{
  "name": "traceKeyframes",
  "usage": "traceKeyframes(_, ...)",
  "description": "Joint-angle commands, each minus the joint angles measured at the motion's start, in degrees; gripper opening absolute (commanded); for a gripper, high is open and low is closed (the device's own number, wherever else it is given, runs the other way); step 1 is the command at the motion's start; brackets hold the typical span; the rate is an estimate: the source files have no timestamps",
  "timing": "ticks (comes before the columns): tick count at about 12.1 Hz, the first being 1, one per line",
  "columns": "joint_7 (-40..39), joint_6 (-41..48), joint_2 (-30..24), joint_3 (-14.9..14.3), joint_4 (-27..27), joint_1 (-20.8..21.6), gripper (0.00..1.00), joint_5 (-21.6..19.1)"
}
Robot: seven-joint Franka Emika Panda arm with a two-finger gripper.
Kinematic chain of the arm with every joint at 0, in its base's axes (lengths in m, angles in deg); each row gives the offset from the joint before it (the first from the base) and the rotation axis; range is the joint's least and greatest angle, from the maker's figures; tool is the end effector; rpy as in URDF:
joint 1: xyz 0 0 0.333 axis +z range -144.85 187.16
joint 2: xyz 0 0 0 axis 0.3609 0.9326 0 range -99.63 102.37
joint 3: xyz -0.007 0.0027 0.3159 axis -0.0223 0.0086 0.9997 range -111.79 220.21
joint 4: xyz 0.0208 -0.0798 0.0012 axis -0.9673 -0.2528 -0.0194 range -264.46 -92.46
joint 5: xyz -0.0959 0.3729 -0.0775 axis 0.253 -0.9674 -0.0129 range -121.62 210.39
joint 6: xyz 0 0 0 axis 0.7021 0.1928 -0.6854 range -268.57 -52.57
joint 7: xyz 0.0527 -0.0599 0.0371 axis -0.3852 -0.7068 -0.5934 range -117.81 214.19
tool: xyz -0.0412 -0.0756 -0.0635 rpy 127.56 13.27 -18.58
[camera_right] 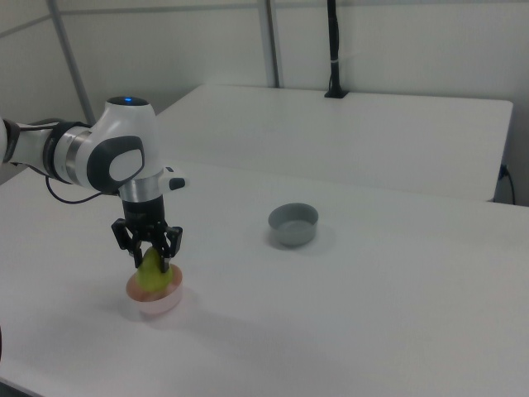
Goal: Place the pear in the bowl
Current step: 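Carry the pear over the pink bowl and lower it in, then open the gripper to release the pear into the pink bowl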
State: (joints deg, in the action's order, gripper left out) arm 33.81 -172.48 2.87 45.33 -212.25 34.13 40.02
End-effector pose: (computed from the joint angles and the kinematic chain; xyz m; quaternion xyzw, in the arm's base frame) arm 0.5259 0.0418 0.3764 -0.9881 -0.1401 0.0524 0.0351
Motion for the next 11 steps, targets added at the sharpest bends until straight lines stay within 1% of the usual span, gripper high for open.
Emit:
traceKeyframes(1, -0.9, -1.3, 0.3, -0.3, -0.8, 0.2, 0.40, 0.0)
traceKeyframes(2, -0.9, -1.1, 0.1, -0.3, -0.8, -0.1, 0.59, 0.0)
traceKeyframes(3, -0.9, -0.9, 0.0, -0.3, -0.7, -0.2, 0.67, 0.0)
traceKeyframes(4, -0.7, -0.8, -0.3, -0.3, -0.6, -0.4, 0.80, 0.0)
traceKeyframes(5, -0.4, 0.3, -0.6, -0.3, -0.2, -0.7, 1.00, 0.0)
traceKeyframes(8, 1.1, 9.4, -2.2, -0.3, 7.3, -1.6, 1.00, 0.0)
traceKeyframes(9, 3.0, 13.0, -2.8, -0.3, 11.0, -2.0, 1.00, 0.1)
traceKeyframes(11, 4.9, 21.7, -3.0, -0.4, 19.6, -4.8, 1.00, 0.1)
